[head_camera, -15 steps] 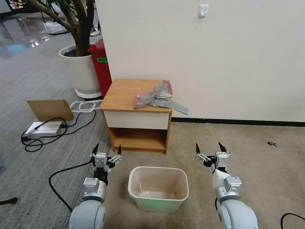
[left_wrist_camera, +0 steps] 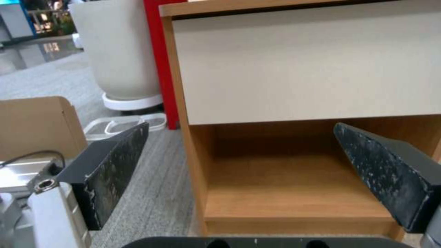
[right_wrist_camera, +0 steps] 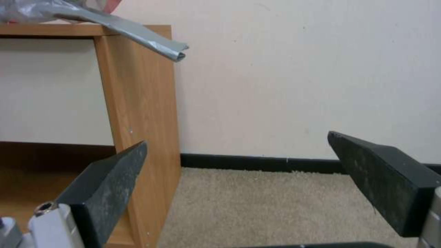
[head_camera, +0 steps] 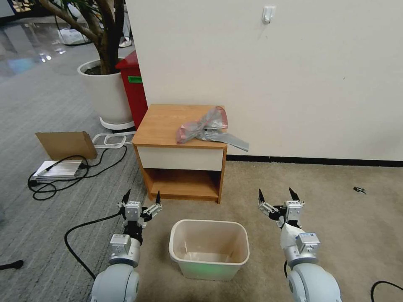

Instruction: Pick up the garbage bag from the table and place it over the trash can.

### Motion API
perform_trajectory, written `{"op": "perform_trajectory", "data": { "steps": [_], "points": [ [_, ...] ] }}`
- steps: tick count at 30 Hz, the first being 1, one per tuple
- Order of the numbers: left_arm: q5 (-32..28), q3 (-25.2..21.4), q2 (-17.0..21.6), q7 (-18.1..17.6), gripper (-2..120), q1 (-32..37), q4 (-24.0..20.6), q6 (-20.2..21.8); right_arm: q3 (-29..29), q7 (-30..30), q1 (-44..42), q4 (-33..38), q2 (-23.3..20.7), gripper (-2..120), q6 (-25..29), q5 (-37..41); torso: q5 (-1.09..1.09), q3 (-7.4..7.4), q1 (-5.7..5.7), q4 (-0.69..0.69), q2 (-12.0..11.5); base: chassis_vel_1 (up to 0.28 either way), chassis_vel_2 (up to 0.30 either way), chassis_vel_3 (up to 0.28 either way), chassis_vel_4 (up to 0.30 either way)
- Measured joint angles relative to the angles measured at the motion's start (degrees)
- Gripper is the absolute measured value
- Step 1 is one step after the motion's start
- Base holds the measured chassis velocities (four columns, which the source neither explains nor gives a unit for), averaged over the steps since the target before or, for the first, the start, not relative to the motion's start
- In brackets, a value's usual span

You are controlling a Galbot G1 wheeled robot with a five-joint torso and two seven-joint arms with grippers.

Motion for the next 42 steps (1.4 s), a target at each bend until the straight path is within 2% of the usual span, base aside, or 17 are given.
{"op": "perform_trajectory", "data": {
  "steps": [25, 29, 32, 33, 37, 38, 42],
  "points": [
    [0.0, 0.0, 0.0, 0.0, 100, 0.0, 0.0, 0.0, 0.0, 0.0, 0.0, 0.1, 0.0, 100, -0.1, 0.0, 0.0, 0.0, 0.0, 0.0, 0.0, 0.0, 0.0, 0.0, 0.0],
    [0.0, -0.1, 0.0, -0.1, 100, 0.7, -1.0, 0.1, 0.2, 0.9, -1.1, 3.2, 0.1, 100, -1.6, 1.1, 0.02, 0.0, 0.0, 0.01, 0.0, 0.0, 0.0, 0.0, 0.0],
    [0.0, -0.2, 0.0, -0.2, 100, 1.4, -1.9, 0.3, 0.6, 2.7, -3.3, 9.4, 0.3, 100, -4.6, 3.1, -0.01, 0.0, 0.0, 0.0, 0.0, 0.0, 0.0, 0.0, 0.0],
    [0.0, -0.2, 0.0, -0.2, 100, 1.4, -1.9, 0.3, 0.6, 2.7, -3.3, 9.4, 0.3, 100, -4.6, 3.1, -0.01, 0.0, 0.0, 0.0, 0.0, 0.0, 0.0, 0.0, 0.0],
    [0.0, -1.2, 0.1, -1.2, 100, 5.9, -7.6, 2.4, 1.2, 5.1, -6.2, 17.4, 0.6, 100, -8.5, 5.9, 0.0, 0.0, 0.0, 0.0, 0.0, 0.0, 0.0, 0.0, 0.0],
    [0.0, -1.2, 0.1, -1.2, 100, 5.9, -7.6, 2.4, 1.2, 5.1, -6.2, 17.4, 0.6, 100, -8.5, 5.9, 0.0, 0.0, 0.0, 0.0, 0.0, 0.0, 0.0, 0.0, 0.0],
    [-0.1, -2.3, 0.3, -2.4, 100, 11.2, -14.3, 4.9, 1.2, 7.1, -9.4, 24.0, 0.3, 100, -12.2, 8.9, -0.03, -0.01, 0.0, 0.0, 0.0, 0.0, 0.0, 0.0, 0.0]
  ]
}}
